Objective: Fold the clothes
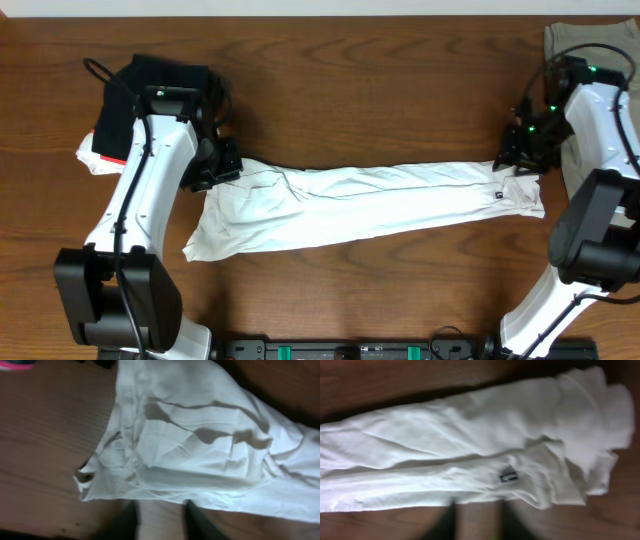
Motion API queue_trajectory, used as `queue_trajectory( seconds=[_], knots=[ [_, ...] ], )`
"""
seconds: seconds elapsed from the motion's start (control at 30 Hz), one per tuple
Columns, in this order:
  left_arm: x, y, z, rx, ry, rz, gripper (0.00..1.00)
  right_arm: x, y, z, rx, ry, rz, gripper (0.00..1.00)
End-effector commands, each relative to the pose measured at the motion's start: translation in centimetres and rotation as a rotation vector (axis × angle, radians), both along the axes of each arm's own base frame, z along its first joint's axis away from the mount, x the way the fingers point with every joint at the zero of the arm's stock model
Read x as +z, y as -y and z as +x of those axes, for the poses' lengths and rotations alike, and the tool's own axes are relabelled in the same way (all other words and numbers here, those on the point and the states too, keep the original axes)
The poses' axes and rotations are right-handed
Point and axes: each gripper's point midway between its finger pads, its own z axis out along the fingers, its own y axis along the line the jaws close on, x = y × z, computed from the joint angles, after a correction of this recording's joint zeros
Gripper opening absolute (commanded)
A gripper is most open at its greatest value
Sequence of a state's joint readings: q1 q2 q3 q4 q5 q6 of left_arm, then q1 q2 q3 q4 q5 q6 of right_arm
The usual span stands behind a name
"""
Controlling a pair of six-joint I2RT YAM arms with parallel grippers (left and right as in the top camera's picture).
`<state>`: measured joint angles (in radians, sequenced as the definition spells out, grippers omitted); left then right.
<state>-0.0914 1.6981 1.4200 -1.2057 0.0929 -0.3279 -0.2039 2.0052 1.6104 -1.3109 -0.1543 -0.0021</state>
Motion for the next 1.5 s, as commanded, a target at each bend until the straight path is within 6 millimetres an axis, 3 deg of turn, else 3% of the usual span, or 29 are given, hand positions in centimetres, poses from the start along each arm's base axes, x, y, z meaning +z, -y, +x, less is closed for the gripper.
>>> queue_trajectory(
  seconds=[0.0, 0.03, 0.33, 0.57, 0.77, 0.93, 1.13, 1.33, 1.47],
  knots=[
    [-1.5, 0.8, -0.8, -0.006, -0.05, -0.023, 0.13, 0.0, -0.9, 0.3, 0.042, 0.027, 0.01, 0.01],
    [-2.0, 0.8, -1.0, -0.005, -0.063, -0.021, 0.06, -0.3, -0.7, 0.2, 0.044, 0.023, -0.004, 0.01],
    [-8.5, 0.3, -5.4, 0.013, -0.173, -0.009, 0.06, -4.6, 1.7, -1.9, 0.001, -0.027, -0.122, 0.01],
    [-11.4, 0.1, -7.5, 0.016, -0.195, -0.004, 0.06, -7.7, 2.1, -1.6, -0.009, 0.037, -0.14, 0.01],
    [-13.1, -0.6, -5.7, 0.012, -0.088, 0.033, 0.06, -8.8, 2.6, -1.3, -0.022, 0.072, -0.152, 0.01],
    [-13.2, -1.9, -4.0, -0.005, -0.015, 0.109, 0.06, -9.0, 3.5, -1.7, -0.056, 0.067, -0.152, 0.01],
    [-13.1, -1.7, -1.7, -0.025, 0.08, 0.107, 0.06, -8.9, 3.8, -1.9, -0.086, 0.062, -0.133, 0.01],
    [-12.6, -1.6, 0.0, -0.036, 0.138, 0.101, 0.06, -8.9, 3.3, -1.8, -0.087, 0.068, -0.104, 0.02],
    [-10.6, -1.5, 0.5, -0.037, 0.126, 0.102, 0.06, -8.8, 2.5, -1.6, -0.085, 0.08, -0.057, 0.02]
  ],
)
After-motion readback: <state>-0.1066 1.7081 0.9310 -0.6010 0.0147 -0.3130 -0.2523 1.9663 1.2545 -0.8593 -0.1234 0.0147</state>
